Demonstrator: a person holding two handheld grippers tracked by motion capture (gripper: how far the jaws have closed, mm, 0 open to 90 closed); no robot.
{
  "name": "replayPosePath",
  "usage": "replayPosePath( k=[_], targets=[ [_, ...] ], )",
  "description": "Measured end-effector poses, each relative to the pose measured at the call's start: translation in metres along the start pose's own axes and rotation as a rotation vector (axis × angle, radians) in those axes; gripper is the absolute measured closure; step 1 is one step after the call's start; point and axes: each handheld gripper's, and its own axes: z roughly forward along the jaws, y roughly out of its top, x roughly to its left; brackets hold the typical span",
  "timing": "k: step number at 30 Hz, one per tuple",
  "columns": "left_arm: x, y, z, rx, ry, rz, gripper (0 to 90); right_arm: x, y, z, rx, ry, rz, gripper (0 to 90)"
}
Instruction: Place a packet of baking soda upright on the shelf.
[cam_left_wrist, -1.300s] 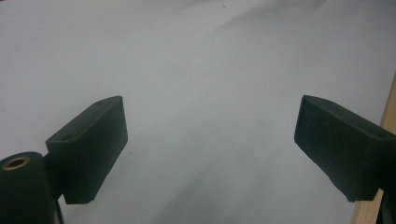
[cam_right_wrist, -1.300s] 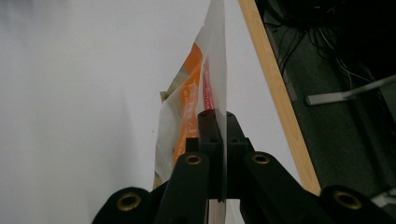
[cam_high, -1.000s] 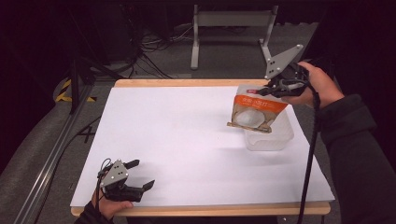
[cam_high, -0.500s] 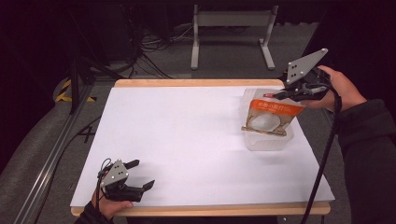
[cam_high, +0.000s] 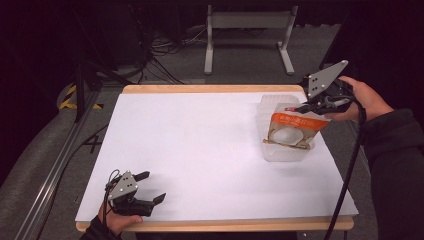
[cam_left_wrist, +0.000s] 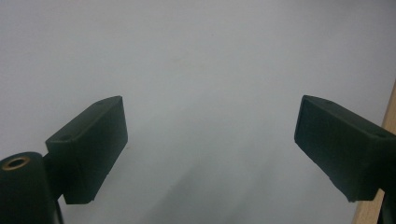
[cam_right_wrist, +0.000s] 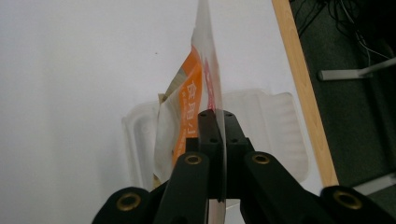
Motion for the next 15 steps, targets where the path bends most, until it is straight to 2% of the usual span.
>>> replayPosePath(
  k=[5,8,10,11,13,15],
  targets=[
    [-0.0003,0.0000,0.0003,0.007,0.000,0.006,10.3,0.0004,-0.0007,0.0001,0.002,0.006,-0.011,90.0],
    [0.0001,-0.0003,0.0010,0.008,-0.003,0.000,10.3,-0.0006,-0.0028,0.0010,0.032,-0.044,-0.019,90.0],
    [0.0000,-0.0001,0.0019,0.013,-0.004,0.003,10.3,-0.0018,-0.0029,-0.0010,0.060,-0.098,-0.025,90.0],
    [-0.0003,-0.0001,0.0026,0.012,-0.005,0.001,10.3,-0.0038,-0.0023,-0.0031,0.058,-0.103,-0.020,90.0],
    [-0.0005,0.0003,0.0029,0.017,-0.008,0.003,10.3,-0.0041,0.0008,-0.0039,0.066,-0.118,-0.041,90.0],
    [-0.0005,0.0003,0.0034,0.019,-0.007,0.005,10.3,-0.0033,0.0048,-0.0015,0.073,-0.110,-0.065,90.0]
  ],
)
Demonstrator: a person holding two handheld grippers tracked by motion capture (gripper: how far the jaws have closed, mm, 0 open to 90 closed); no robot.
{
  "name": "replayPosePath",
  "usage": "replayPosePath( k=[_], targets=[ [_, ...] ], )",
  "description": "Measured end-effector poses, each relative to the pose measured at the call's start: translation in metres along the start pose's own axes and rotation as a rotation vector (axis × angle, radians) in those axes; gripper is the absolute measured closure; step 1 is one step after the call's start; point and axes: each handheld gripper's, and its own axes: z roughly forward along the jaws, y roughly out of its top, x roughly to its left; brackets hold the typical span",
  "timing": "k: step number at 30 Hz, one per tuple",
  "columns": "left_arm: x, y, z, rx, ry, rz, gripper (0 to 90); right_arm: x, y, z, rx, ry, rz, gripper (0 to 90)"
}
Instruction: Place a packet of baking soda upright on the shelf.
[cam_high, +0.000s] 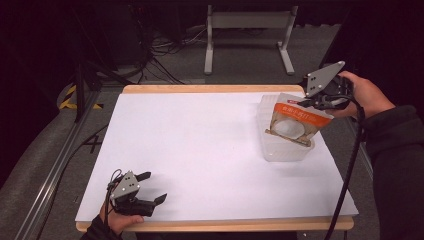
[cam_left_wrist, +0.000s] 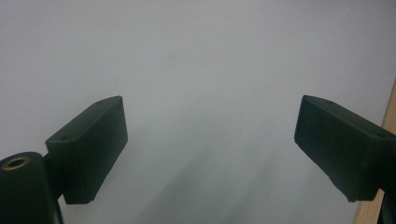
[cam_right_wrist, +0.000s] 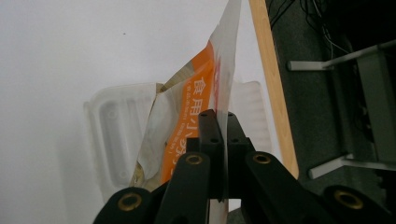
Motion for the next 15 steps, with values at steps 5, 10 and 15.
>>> replayPosePath(
  k=[5,10,15],
  targets=[
    [0.000,-0.001,0.000,0.001,-0.003,-0.004,10.3,0.001,0.007,0.003,-0.025,0.031,-0.084,90.0],
    [0.001,-0.002,0.000,0.008,-0.006,-0.010,10.3,0.003,0.005,0.003,-0.044,0.090,-0.101,90.0],
    [0.001,-0.002,0.000,0.011,-0.004,-0.004,10.3,0.002,-0.006,0.000,-0.069,0.104,-0.091,90.0]
  ],
)
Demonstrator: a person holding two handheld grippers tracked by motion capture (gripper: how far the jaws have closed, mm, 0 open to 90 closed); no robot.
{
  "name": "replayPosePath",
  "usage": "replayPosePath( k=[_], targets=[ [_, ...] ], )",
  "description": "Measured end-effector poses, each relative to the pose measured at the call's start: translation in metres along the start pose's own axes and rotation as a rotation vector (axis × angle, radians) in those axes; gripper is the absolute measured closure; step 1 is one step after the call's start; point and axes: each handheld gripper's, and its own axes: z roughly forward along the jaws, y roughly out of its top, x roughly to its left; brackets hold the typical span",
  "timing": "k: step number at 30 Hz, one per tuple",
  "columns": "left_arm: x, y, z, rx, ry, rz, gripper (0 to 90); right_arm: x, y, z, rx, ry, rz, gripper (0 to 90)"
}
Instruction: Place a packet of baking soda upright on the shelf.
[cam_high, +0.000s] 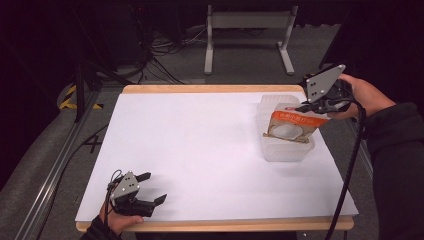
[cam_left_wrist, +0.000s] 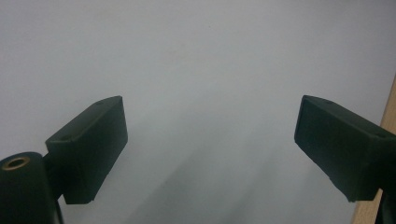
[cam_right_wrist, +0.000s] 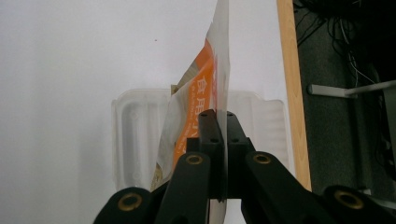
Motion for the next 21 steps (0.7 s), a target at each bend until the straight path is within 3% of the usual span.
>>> replayPosePath(
  k=[2,12,17,21],
  targets=[
    [-0.001,0.000,0.001,0.000,-0.001,-0.001,10.3,0.002,-0.003,-0.003,0.007,0.007,0.010,90.0],
    [0.000,-0.001,0.001,0.003,-0.004,-0.006,10.3,0.007,0.003,-0.012,-0.016,0.028,-0.035,90.0],
    [-0.001,0.000,0.001,0.002,-0.004,-0.006,10.3,0.006,0.005,-0.006,0.011,0.027,-0.043,90.0],
    [0.000,0.000,0.001,0.002,-0.009,-0.003,10.3,0.008,0.003,0.006,0.032,0.060,-0.037,90.0]
  ],
)
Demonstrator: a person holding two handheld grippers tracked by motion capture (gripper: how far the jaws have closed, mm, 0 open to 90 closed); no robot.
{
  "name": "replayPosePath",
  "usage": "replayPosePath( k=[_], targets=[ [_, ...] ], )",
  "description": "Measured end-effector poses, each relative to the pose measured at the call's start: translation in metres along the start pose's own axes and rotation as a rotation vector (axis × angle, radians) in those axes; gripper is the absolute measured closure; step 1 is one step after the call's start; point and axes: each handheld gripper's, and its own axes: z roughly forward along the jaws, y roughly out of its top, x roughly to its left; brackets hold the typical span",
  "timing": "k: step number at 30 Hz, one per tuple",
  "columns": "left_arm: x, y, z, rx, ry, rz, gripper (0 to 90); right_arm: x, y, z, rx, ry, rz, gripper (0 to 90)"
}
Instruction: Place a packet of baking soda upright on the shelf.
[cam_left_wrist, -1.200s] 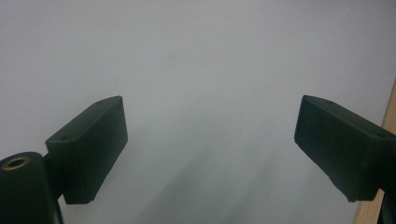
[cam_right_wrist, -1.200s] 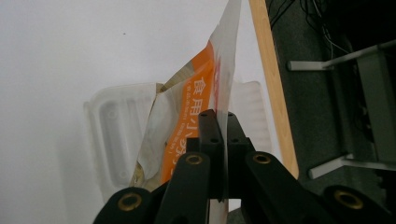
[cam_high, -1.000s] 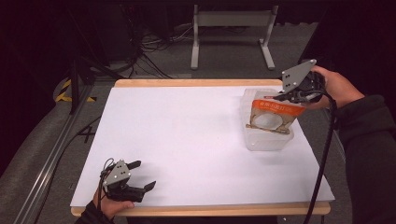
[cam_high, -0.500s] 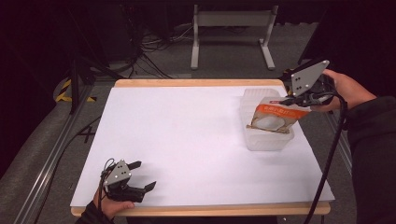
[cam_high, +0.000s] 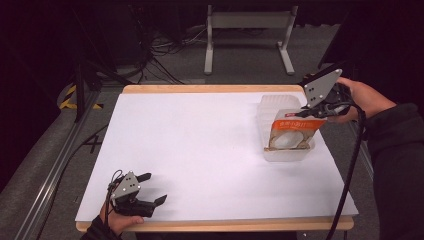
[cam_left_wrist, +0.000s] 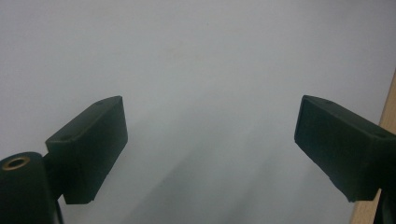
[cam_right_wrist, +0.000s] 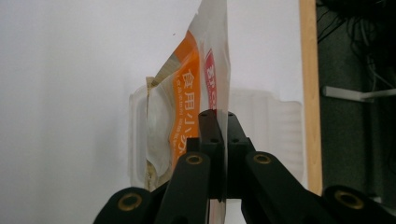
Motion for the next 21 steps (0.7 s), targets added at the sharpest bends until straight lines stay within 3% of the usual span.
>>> replayPosePath(
  k=[9,12,21],
  targets=[
    [0.000,0.001,0.000,0.003,-0.001,0.002,10.3,0.002,-0.010,0.015,0.012,0.010,0.047,90.0],
    [0.000,0.001,0.000,-0.001,0.001,0.006,10.3,0.006,-0.009,0.025,-0.010,0.008,0.045,90.0],
    [0.001,0.000,-0.001,-0.010,0.000,0.005,10.2,0.009,-0.009,0.028,-0.040,-0.006,0.063,89.9]
  ],
)
